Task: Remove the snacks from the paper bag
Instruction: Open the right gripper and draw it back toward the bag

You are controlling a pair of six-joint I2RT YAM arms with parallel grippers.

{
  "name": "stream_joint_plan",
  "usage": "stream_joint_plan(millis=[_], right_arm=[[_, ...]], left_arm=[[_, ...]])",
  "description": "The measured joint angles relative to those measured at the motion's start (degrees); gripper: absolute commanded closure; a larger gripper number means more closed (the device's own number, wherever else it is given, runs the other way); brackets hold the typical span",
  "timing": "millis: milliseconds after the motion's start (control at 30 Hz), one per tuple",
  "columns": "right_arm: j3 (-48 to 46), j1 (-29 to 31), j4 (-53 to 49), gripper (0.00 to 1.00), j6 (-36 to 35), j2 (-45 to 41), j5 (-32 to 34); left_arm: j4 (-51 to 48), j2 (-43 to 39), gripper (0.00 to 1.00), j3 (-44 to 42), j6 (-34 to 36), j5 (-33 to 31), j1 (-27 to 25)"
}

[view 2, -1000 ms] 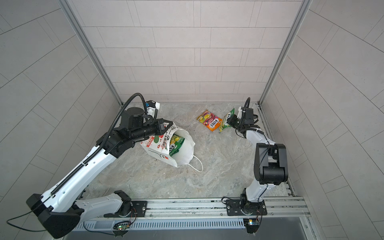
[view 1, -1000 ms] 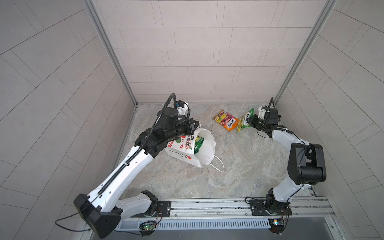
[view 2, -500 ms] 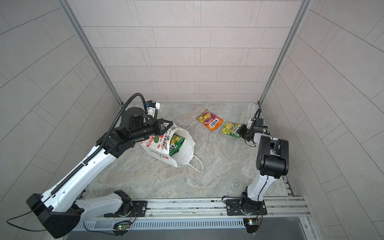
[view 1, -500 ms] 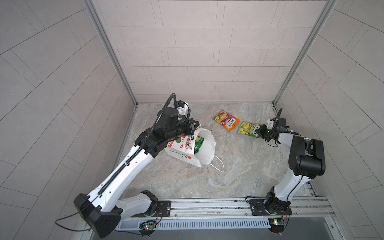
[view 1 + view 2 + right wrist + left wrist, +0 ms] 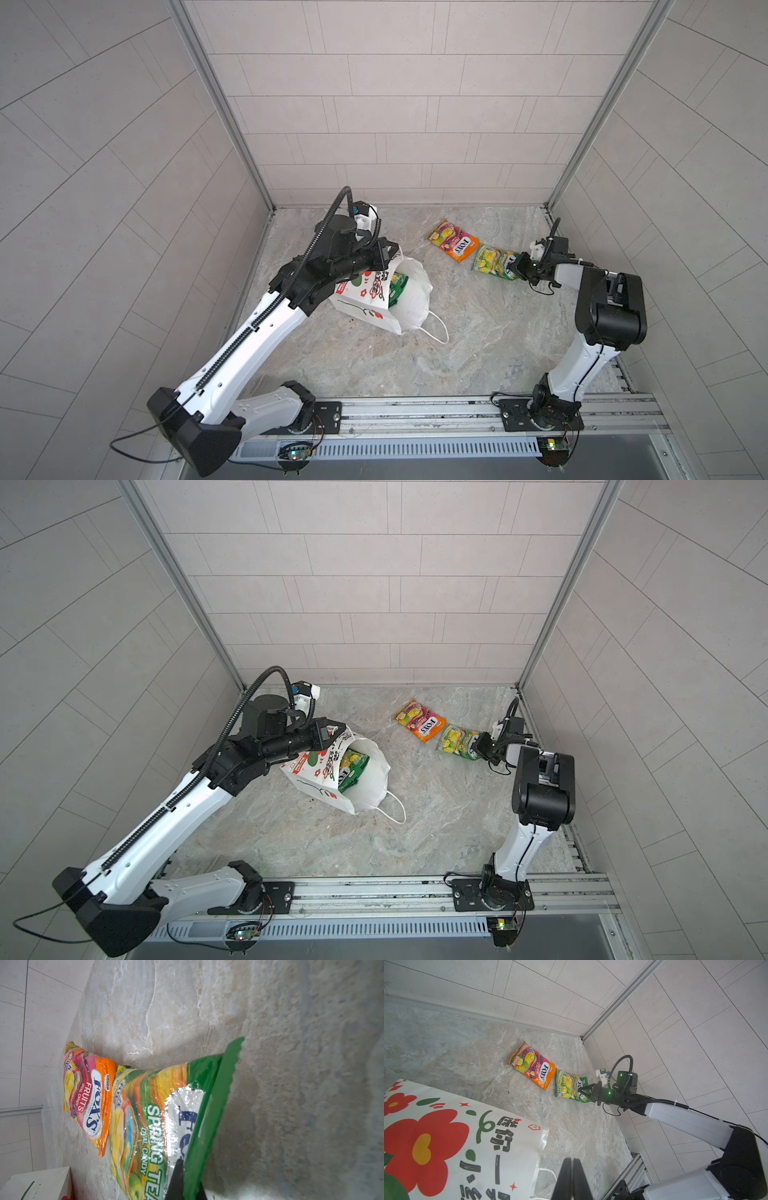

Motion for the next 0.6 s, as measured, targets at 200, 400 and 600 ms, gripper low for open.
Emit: stream_joint_plan(millis=[200, 400, 600], right_arm=[[0.04, 0.0, 0.15, 0.56, 0.5, 0.39, -0.37], [-2.19, 0.09, -0.09, 0.28, 0.0, -2.6, 2.1], [-7.5, 0.09, -0.7, 0.21, -0.26, -13.86, 4.98]], left_arm=[[0.0, -0.02, 1.0, 0.0, 0.02, 0.09, 0.0], [-0.02, -0.09, 1.0, 0.0, 0.09, 0.42, 0.0], [-0.42, -0.39, 1.0, 0.0, 0.92, 1.42, 0.0]])
